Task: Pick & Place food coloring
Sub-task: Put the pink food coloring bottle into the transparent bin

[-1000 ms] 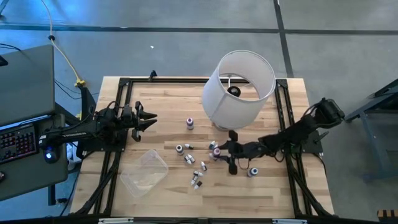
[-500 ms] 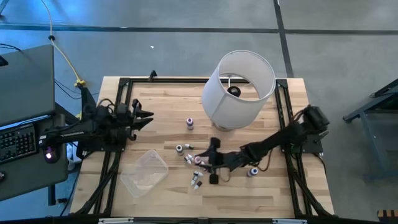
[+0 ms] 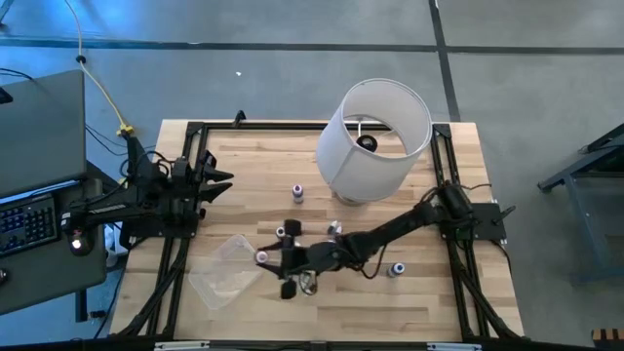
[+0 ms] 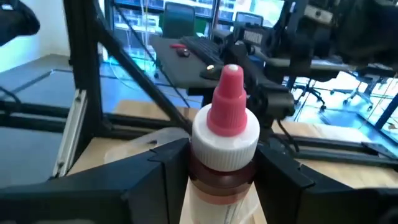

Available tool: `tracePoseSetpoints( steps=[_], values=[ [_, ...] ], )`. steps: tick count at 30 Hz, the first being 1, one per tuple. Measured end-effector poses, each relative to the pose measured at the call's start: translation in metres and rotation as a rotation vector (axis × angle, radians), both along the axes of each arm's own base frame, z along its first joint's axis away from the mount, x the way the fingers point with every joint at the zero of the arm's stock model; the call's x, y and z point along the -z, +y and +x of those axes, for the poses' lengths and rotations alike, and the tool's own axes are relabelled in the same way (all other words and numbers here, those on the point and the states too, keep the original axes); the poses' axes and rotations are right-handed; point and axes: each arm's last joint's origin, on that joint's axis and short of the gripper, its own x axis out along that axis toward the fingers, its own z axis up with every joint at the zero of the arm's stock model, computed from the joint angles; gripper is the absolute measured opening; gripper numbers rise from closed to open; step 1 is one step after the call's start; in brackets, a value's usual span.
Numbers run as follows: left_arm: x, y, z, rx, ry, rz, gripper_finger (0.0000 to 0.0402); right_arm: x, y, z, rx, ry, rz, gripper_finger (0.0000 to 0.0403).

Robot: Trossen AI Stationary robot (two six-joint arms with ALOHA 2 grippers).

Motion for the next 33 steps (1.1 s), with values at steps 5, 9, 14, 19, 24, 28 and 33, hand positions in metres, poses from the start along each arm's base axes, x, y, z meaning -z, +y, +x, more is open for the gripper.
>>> tracePoseSetpoints(
  steps=[5,9,14,19,24,28,33],
  values=[
    [0.0,0.0,0.0,-0.001,-0.003,0.001,0.0111,0.028,-0.016,0.03,-0.048,0.056,0.068,0.0147],
    [0.0,0.0,0.0,-0.001,-0.003,0.001,0.0111,0.045,-0.023,0.049,-0.039,0.077,0.076,0.0147],
    [0.0,0.0,0.0,-0.001,0.0,0.0,0.0111,0.062,-0.023,0.059,-0.05,0.149,0.133,0.0146],
    [0.001,0.0,0.0,-0.001,0.008,-0.001,0.0111,0.073,-0.023,0.057,-0.051,0.233,0.163,0.0153],
    [0.001,0.0,0.0,-0.002,0.008,-0.002,0.0111,0.08,-0.023,0.054,-0.05,0.314,0.149,0.0149],
    [0.001,0.0,0.0,-0.003,0.008,-0.002,0.0111,0.082,-0.023,0.053,-0.084,0.336,0.157,0.0162],
    [0.001,0.0,0.0,-0.003,0.008,-0.002,0.0111,0.082,-0.023,0.054,-0.091,0.337,0.144,0.0189]
  ],
)
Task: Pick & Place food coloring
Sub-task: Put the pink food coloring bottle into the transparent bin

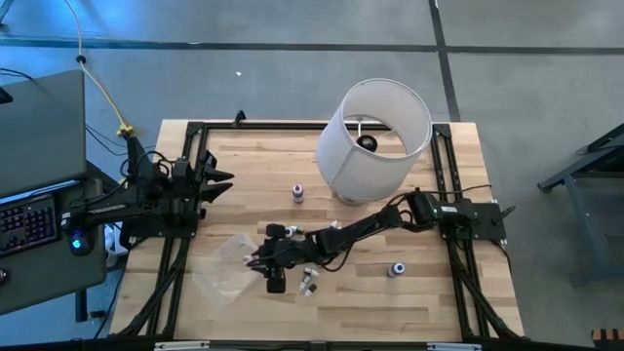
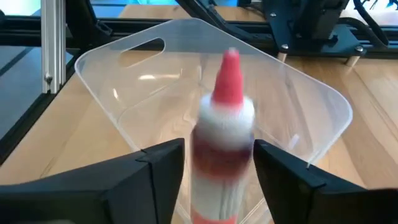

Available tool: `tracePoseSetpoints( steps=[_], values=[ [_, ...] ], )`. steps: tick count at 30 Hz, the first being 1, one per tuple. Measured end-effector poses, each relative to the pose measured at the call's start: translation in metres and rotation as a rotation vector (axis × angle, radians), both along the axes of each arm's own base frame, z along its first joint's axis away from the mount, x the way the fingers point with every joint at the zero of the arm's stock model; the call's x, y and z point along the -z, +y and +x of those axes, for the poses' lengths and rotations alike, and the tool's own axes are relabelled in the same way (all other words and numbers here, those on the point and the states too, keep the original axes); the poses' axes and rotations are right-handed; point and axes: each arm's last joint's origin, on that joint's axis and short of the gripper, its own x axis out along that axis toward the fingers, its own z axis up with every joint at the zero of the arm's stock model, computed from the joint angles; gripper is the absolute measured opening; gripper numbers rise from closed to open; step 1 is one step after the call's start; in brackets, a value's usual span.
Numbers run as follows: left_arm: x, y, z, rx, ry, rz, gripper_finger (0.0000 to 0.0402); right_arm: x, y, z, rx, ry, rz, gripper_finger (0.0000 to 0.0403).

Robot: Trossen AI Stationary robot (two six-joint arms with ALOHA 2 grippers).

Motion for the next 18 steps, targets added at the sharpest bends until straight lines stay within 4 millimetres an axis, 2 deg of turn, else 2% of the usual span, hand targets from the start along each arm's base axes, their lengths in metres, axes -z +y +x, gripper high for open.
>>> tracePoseSetpoints(
  steps=[7,11,15,18],
  values=[
    [0.0,0.0,0.0,0.0,0.003,-0.001,0.0111,-0.002,-0.001,0.001,0.025,-0.022,-0.016,0.02],
    [0.002,0.0,0.001,0.0,0.021,-0.004,0.0111,-0.013,0.0,0.001,0.007,-0.071,-0.031,0.0197],
    [0.003,0.0,0.001,-0.001,0.029,-0.006,0.0111,-0.023,0.003,0.0,-0.05,-0.109,-0.034,0.0193],
    [0.003,0.0,0.001,0.002,0.028,-0.005,0.0111,-0.022,0.004,-0.001,-0.108,-0.093,-0.028,0.0193]
  ],
)
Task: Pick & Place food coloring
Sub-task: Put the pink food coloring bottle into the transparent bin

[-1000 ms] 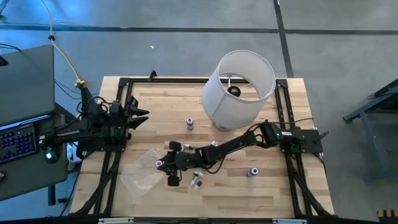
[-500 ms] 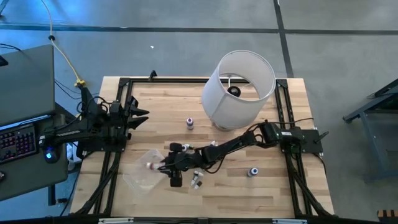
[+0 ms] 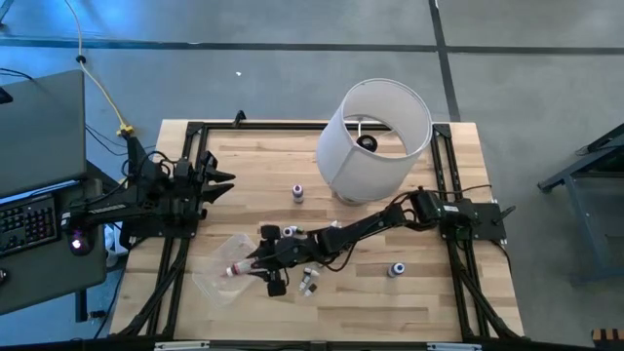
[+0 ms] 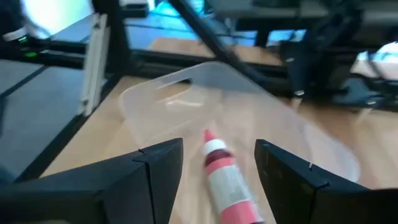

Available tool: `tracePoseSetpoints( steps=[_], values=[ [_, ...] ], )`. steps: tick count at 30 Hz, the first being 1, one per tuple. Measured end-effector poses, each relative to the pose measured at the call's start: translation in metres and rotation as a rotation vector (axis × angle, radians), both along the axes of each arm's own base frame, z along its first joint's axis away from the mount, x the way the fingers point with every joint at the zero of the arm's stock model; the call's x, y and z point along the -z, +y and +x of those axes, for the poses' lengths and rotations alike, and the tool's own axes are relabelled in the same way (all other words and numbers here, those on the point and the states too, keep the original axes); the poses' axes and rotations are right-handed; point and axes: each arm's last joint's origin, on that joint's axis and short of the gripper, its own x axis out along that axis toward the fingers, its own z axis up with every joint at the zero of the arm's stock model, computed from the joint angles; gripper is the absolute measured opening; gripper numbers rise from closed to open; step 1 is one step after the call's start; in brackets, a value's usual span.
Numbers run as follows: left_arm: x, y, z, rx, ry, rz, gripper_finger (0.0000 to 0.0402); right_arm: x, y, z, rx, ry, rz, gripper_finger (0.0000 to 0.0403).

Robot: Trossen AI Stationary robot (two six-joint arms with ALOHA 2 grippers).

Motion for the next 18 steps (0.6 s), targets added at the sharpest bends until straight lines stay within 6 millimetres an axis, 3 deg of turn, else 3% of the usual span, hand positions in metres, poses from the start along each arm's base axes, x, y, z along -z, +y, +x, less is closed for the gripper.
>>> tracePoseSetpoints(
  steps=[4,7,13,18],
  values=[
    [0.0,-0.002,0.0,0.056,0.001,0.016,0.0111,0.0,0.0,-0.001,-0.014,0.018,-0.025,0.0193],
    [-0.01,-0.004,-0.004,0.094,0.019,0.022,0.0111,-0.014,0.002,-0.005,-0.015,-0.01,-0.053,0.0193],
    [-0.039,-0.004,-0.014,0.037,0.258,-0.007,0.0111,-0.066,-0.005,-0.03,0.027,0.083,-0.044,0.0193],
    [-0.066,-0.005,-0.015,0.066,0.494,-0.073,0.0111,-0.116,-0.012,-0.073,0.092,0.245,0.027,0.0193]
  ],
)
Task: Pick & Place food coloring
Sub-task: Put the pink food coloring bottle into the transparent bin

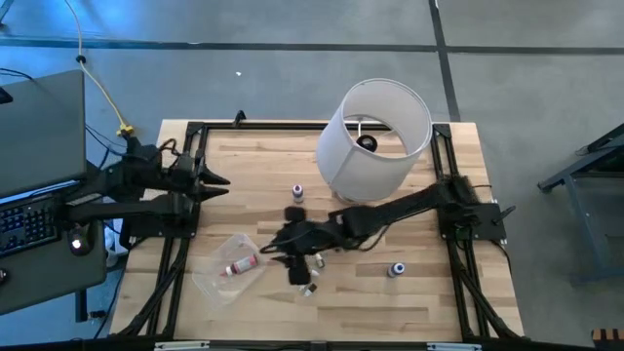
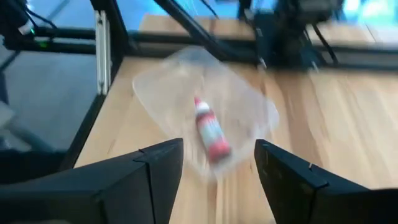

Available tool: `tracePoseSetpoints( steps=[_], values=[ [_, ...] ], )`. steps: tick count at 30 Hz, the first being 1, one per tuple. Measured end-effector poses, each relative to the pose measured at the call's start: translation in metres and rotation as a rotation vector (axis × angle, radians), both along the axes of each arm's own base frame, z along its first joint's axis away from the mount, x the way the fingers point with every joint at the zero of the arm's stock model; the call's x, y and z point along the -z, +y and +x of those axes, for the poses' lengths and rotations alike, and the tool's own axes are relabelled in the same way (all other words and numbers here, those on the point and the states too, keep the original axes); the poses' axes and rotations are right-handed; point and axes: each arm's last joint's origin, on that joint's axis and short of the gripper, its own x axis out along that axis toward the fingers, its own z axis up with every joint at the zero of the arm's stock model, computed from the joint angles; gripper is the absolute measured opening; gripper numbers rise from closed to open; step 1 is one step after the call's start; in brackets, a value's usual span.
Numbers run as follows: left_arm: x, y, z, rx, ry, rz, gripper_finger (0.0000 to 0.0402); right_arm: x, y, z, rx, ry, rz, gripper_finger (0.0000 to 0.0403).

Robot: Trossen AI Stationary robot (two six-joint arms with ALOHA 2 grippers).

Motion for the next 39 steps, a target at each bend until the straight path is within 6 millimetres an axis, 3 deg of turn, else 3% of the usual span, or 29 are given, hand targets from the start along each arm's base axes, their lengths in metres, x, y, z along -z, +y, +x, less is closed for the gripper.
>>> tracePoseSetpoints(
  steps=[3,6,10,14,18,24,32,39],
  values=[
    [-0.017,-0.001,0.002,0.033,0.091,-0.057,0.0111,-0.015,0.004,-0.028,0.054,0.112,-0.036,0.0192],
    [-0.027,-0.001,0.005,0.054,0.216,-0.1,0.0111,-0.01,0.016,-0.045,0.136,0.205,-0.114,0.0192],
    [-0.027,0.002,0.018,0.048,0.392,-0.146,0.011,0.024,0.037,-0.056,0.187,0.269,-0.183,0.0192],
    [-0.017,0.004,0.037,0.05,0.528,-0.222,0.011,0.069,0.045,-0.068,0.221,0.301,-0.196,0.0192],
    [-0.01,-0.002,0.058,0.105,0.604,-0.226,0.011,0.092,0.031,-0.086,0.326,0.346,-0.17,0.0192],
    [-0.004,-0.027,0.083,0.174,0.634,-0.145,0.011,0.091,0.007,-0.116,0.418,0.239,-0.115,0.0192],
    [0.008,-0.076,0.084,0.115,0.747,-0.195,0.011,0.102,-0.027,-0.145,0.228,0.013,-0.025,0.0192],
    [0.033,-0.125,0.087,0.02,0.927,-0.287,0.011,0.103,-0.052,-0.15,-0.048,-0.238,-0.062,0.0192]
  ],
)
